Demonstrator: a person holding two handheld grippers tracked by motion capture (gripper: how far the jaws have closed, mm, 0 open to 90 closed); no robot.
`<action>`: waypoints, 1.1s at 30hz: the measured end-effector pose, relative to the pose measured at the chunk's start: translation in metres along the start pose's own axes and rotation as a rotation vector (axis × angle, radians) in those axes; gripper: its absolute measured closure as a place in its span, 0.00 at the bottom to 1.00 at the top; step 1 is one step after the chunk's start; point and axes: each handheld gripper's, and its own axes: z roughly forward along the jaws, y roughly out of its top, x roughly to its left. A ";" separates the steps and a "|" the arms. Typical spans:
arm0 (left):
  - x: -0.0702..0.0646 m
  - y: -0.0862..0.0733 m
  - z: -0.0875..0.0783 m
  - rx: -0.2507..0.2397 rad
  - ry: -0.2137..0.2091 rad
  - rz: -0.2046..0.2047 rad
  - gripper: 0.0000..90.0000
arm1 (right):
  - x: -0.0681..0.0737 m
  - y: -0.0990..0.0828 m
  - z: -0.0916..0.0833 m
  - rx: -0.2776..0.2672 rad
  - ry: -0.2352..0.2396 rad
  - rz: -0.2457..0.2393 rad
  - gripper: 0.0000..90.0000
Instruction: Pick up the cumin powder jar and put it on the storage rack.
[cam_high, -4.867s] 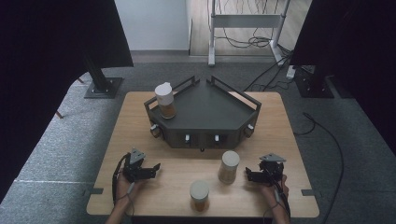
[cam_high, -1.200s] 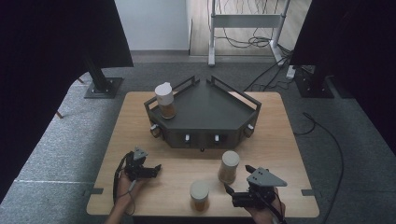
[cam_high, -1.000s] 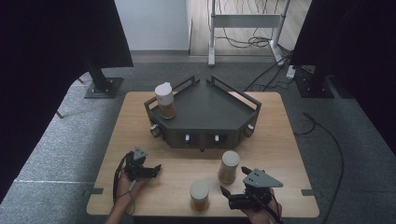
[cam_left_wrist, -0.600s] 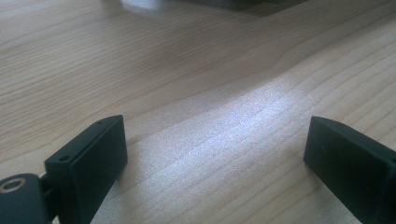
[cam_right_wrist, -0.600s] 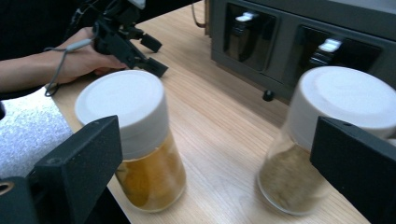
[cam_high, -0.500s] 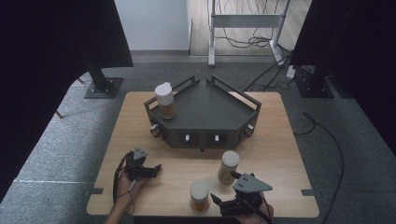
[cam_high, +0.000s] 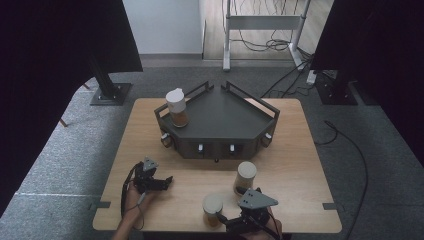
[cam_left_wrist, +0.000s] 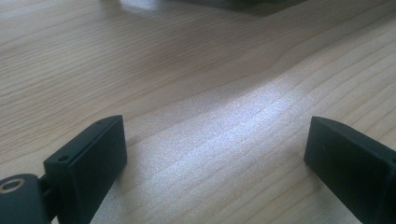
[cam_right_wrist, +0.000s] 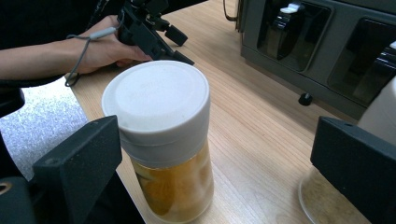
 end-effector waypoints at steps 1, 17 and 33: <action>0.000 0.000 0.000 0.000 0.000 0.000 0.06 | 0.000 0.000 0.000 -0.002 0.002 0.001 0.01; 0.001 0.000 0.000 0.001 -0.002 0.003 0.06 | 0.007 0.001 0.015 0.005 0.042 -0.012 0.03; 0.001 0.000 0.000 0.001 -0.005 0.006 0.06 | 0.011 -0.005 0.031 -0.008 0.042 -0.007 0.06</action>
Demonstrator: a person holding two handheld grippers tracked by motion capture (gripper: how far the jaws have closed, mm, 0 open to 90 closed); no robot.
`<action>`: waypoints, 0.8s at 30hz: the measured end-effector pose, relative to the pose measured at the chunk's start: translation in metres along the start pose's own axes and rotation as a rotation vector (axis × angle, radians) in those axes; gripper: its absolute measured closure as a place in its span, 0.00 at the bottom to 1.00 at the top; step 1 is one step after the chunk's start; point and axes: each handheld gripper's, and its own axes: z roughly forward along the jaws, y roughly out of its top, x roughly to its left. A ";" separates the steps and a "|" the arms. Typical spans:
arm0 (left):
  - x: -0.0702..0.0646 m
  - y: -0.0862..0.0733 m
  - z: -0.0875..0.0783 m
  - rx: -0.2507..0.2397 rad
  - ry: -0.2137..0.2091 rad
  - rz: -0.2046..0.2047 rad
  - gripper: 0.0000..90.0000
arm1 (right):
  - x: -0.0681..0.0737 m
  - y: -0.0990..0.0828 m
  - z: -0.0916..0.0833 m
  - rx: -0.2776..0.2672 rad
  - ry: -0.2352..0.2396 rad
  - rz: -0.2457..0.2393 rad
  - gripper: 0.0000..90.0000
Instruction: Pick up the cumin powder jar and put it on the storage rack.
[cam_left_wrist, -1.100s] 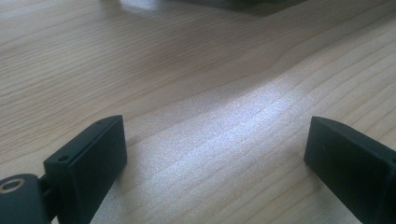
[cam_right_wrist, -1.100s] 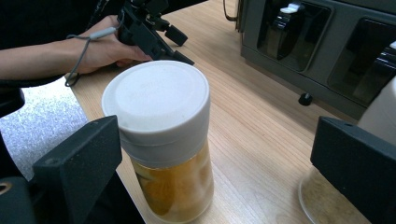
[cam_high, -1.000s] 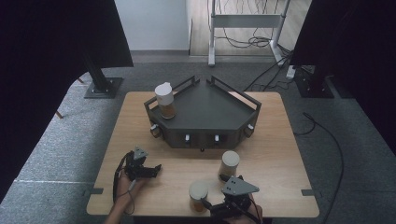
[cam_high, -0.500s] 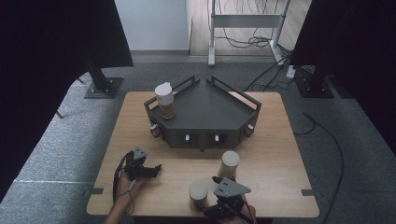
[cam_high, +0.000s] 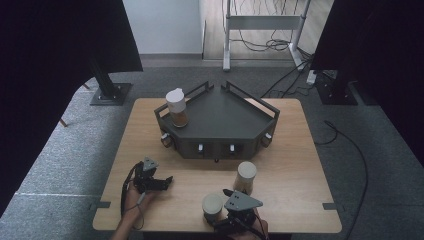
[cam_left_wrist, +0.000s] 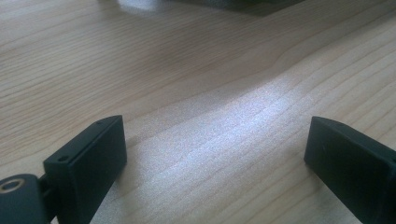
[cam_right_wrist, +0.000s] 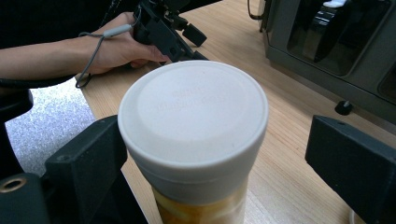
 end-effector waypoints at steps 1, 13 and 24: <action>0.000 0.000 0.000 0.000 0.000 0.000 0.06 | 0.000 0.000 0.001 0.000 0.001 -0.001 0.06; 0.000 0.000 0.000 0.000 -0.001 0.001 0.06 | -0.001 -0.010 0.004 -0.039 0.027 -0.034 0.36; 0.000 0.000 0.000 0.000 -0.002 0.002 0.06 | 0.010 -0.013 0.005 -0.051 -0.007 -0.050 0.37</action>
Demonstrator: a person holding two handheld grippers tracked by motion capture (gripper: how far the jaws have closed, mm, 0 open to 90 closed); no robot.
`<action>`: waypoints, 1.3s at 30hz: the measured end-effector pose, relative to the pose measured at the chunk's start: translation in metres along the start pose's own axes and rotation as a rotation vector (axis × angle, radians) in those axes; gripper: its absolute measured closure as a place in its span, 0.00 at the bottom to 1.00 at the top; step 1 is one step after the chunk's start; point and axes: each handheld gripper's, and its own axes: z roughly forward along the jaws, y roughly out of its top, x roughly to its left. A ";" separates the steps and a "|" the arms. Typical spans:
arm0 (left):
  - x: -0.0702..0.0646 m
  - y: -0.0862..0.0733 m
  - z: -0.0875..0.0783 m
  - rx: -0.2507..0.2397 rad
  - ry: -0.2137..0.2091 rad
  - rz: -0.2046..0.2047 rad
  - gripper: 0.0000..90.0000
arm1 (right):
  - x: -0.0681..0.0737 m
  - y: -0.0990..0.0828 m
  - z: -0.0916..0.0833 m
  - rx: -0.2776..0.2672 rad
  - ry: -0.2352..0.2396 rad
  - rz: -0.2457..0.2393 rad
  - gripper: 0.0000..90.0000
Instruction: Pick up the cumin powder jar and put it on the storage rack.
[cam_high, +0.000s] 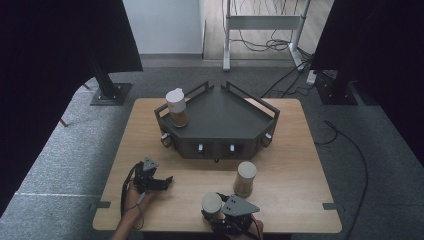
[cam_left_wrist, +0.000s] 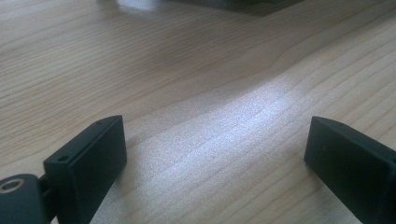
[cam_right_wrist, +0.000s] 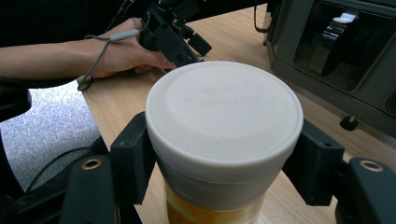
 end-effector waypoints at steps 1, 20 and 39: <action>0.000 0.000 0.000 0.000 0.000 0.000 0.06 | 0.001 0.000 0.000 0.000 -0.002 -0.002 0.37; 0.001 0.000 0.000 0.000 -0.004 0.003 0.06 | 0.006 0.009 -0.001 -0.019 -0.038 -0.016 0.37; 0.001 0.001 0.001 -0.001 -0.008 0.007 0.06 | -0.003 0.035 -0.007 -0.045 -0.072 0.005 0.37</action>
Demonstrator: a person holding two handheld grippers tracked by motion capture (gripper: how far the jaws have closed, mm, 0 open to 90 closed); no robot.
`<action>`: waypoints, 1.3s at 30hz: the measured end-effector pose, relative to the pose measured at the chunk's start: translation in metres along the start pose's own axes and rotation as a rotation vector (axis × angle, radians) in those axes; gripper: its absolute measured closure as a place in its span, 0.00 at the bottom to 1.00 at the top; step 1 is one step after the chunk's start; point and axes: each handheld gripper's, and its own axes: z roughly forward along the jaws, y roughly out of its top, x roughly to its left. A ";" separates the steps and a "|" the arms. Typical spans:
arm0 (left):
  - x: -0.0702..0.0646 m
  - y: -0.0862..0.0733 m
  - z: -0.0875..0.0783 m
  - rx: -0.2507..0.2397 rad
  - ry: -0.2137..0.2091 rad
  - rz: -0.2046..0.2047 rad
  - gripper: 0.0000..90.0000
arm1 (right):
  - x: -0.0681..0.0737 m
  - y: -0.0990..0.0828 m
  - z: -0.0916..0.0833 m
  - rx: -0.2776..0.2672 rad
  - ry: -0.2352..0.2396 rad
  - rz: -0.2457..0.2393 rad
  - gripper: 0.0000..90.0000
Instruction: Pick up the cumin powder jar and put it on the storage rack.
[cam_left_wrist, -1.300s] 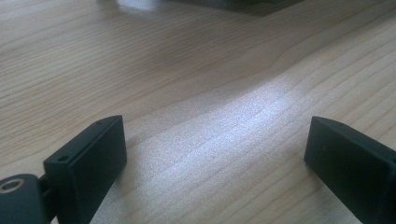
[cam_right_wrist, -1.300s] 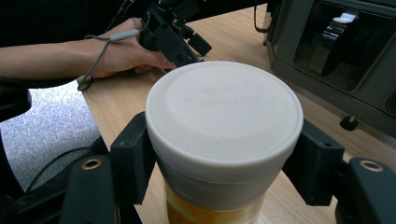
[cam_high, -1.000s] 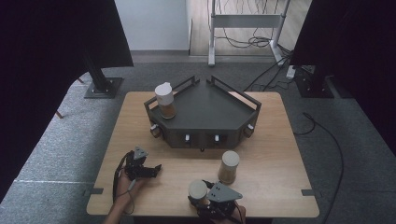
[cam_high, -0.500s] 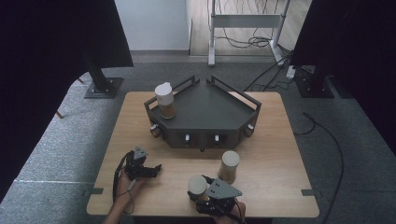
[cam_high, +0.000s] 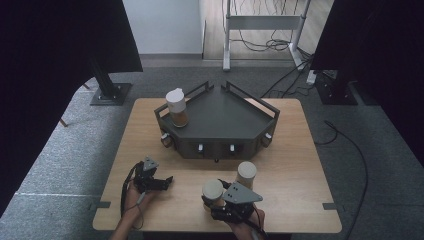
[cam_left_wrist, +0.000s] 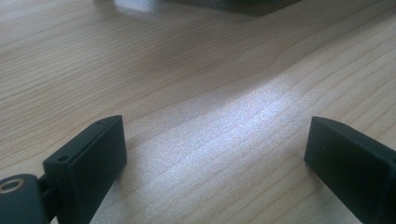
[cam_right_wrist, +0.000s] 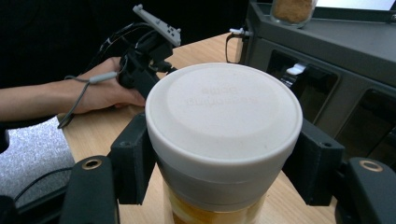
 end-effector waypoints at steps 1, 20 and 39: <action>0.000 0.000 0.000 0.000 -0.001 0.000 0.06 | -0.001 0.001 0.000 0.000 -0.001 0.003 0.37; 0.001 0.000 0.000 0.002 -0.010 0.010 0.05 | -0.017 0.034 0.000 -0.019 -0.011 -0.013 0.37; 0.001 0.001 0.000 0.002 -0.014 0.013 0.05 | -0.037 0.058 0.004 -0.004 -0.035 0.006 0.37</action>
